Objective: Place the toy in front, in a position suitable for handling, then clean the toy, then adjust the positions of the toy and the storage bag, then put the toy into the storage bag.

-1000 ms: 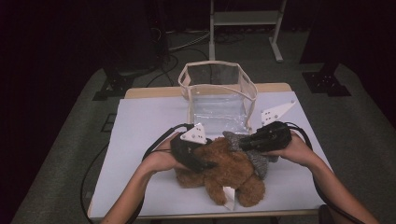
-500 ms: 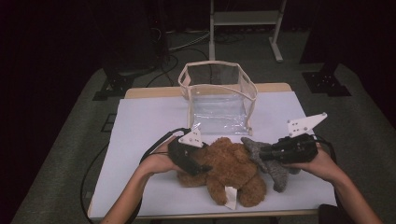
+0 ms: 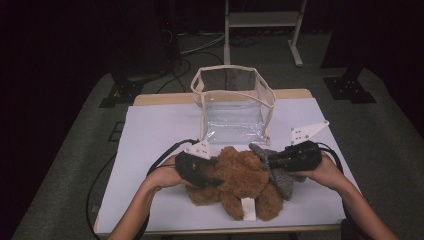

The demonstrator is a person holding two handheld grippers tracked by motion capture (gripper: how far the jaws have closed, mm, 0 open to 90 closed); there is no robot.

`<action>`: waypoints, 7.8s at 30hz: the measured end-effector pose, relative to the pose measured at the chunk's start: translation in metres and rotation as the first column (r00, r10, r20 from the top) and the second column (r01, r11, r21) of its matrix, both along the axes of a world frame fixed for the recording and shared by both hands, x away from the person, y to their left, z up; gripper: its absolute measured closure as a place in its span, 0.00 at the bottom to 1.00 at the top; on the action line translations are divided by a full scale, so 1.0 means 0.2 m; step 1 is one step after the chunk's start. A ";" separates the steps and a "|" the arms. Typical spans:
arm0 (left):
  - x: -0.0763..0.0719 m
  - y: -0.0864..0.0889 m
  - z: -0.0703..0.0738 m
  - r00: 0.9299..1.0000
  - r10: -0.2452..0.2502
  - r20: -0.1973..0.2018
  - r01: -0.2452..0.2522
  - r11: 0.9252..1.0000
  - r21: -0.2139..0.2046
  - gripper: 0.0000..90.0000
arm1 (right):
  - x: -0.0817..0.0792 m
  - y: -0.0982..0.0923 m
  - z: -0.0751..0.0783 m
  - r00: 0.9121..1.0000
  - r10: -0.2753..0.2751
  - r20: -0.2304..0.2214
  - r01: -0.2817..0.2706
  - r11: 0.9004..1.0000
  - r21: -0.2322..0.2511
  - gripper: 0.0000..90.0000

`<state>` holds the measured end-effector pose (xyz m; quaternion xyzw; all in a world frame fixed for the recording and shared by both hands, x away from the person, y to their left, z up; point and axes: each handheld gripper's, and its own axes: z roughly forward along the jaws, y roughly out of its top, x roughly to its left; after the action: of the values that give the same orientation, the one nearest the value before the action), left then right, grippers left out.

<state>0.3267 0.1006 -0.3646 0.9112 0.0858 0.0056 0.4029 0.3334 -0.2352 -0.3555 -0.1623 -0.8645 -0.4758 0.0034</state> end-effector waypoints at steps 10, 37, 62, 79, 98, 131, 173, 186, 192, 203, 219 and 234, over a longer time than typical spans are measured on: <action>0.00 0.00 0.01 0.999 0.018 0.034 -0.017 0.999 -0.031 0.31 | 0.01 -0.11 -0.01 0.999 -0.049 -0.011 0.049 0.998 0.049 0.86; -0.07 0.27 0.04 0.977 0.192 0.091 -0.181 0.977 -0.114 0.18 | -0.06 -0.65 -0.27 0.936 -0.335 -0.106 0.316 0.934 -0.167 0.62; -0.12 0.43 0.01 0.948 0.305 0.086 -0.289 0.944 -0.157 0.08 | 0.12 -0.45 0.05 0.980 -0.193 -0.044 0.186 0.974 -0.129 0.45; -0.12 0.53 0.02 0.929 0.359 0.095 -0.340 0.925 -0.167 0.05 | 0.38 -0.08 0.29 0.998 -0.052 0.018 0.055 0.982 -0.179 0.39; -0.13 0.57 0.03 0.922 0.372 0.105 -0.353 0.921 -0.164 0.04 | 0.47 0.15 0.37 0.999 0.036 0.028 -0.031 0.983 -0.182 0.39; -0.12 0.63 0.01 0.910 0.404 0.093 -0.387 0.908 -0.160 0.03 | 0.69 0.45 0.59 0.993 0.108 0.044 -0.092 0.956 -0.277 0.41; -0.13 0.68 -0.02 0.904 0.421 0.075 -0.407 0.901 -0.153 0.03 | 1.04 0.54 0.51 0.999 0.030 -0.027 -0.037 0.944 -0.329 0.45; -0.13 0.69 -0.02 0.906 0.416 0.078 -0.402 0.904 -0.146 0.03 | 1.05 0.58 0.43 0.999 0.028 -0.037 -0.040 0.924 -0.381 0.79; -0.13 0.69 -0.02 0.910 0.408 0.075 -0.396 0.908 -0.136 0.03 | 1.02 0.58 0.43 0.998 0.049 -0.025 -0.055 0.919 -0.391 0.96; -0.13 0.68 -0.03 0.910 0.409 0.067 -0.399 0.908 -0.131 0.03 | 0.94 0.57 0.43 0.994 0.103 -0.030 -0.106 0.921 -0.375 0.97; -0.14 0.68 -0.04 0.909 0.411 0.069 -0.400 0.907 -0.129 0.03 | 0.76 0.59 0.43 0.988 0.150 -0.043 -0.155 0.918 -0.366 0.97; -0.14 0.68 -0.04 0.914 0.399 0.069 -0.389 0.913 -0.124 0.03 | 0.60 0.59 0.44 0.976 0.209 -0.064 -0.218 0.911 -0.349 0.97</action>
<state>0.2995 0.2365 -0.3726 0.8509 0.2490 0.1245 0.4456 0.4530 -0.1173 -0.2685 -0.0710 -0.9484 -0.3069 0.0371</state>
